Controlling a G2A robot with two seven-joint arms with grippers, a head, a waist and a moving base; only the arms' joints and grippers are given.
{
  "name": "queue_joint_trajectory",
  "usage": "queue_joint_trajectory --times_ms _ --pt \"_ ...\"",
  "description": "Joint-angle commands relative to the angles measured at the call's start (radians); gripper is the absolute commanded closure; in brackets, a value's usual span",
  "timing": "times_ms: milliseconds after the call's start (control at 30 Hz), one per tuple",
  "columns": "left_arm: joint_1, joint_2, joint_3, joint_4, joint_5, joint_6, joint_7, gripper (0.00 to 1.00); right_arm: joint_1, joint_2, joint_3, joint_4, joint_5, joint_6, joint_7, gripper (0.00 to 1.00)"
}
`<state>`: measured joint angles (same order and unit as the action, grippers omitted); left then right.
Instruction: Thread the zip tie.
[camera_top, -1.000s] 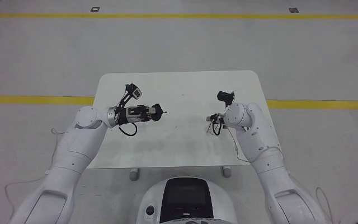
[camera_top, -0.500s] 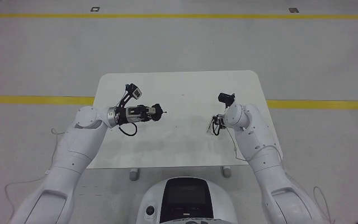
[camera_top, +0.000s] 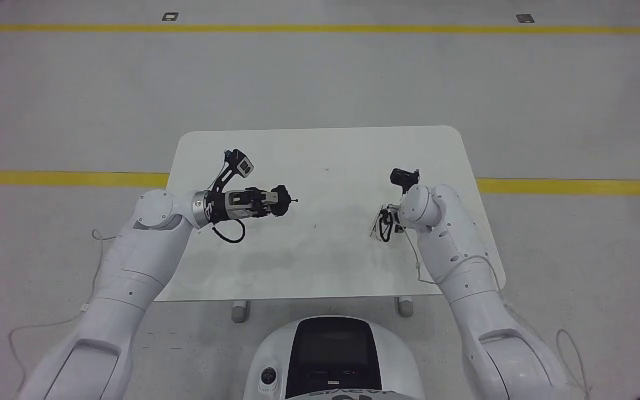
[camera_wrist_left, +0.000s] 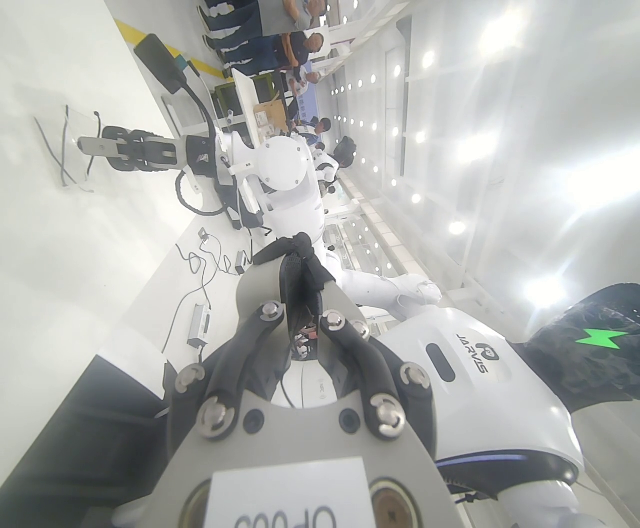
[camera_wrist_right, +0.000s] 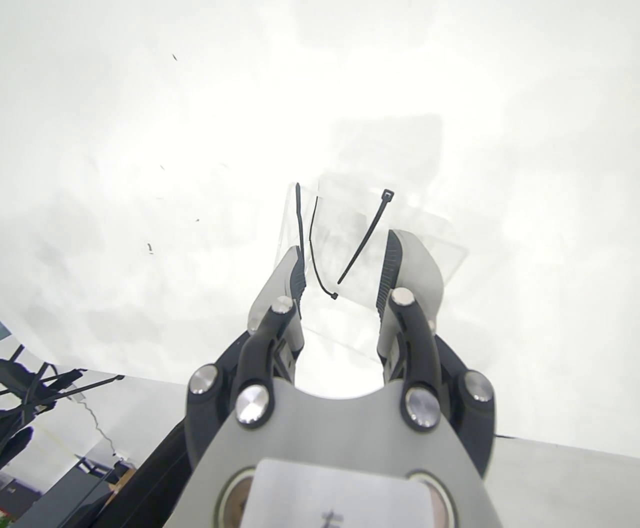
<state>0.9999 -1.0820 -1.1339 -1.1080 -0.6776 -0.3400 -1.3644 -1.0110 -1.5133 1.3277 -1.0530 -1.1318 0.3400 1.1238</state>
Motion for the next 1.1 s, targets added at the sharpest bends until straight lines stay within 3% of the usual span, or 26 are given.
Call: queue_joint_trajectory --times_ms 0,200,467,800,1067 --pt "0.0 0.0 0.0 0.0 0.0 0.0 0.0 1.0 0.001 -0.003 0.003 0.005 -0.003 0.0 0.001 0.68" --pt "0.0 0.0 0.0 0.0 0.0 0.0 0.0 1.0 0.01 -0.012 0.015 0.031 -0.012 0.0 0.0 0.72" --pt "0.0 0.0 0.0 0.0 0.0 0.0 0.0 1.0 0.02 -0.021 0.034 0.05 -0.029 0.0 -0.003 1.0" --pt "0.0 0.0 0.0 0.0 0.0 0.0 0.0 1.0 0.001 -0.022 0.064 0.0 -0.047 0.0 0.023 1.0" --pt "0.0 0.0 0.0 0.0 0.0 0.0 0.0 1.0 -0.058 -0.006 0.116 -0.136 -0.002 -0.022 0.091 1.0"
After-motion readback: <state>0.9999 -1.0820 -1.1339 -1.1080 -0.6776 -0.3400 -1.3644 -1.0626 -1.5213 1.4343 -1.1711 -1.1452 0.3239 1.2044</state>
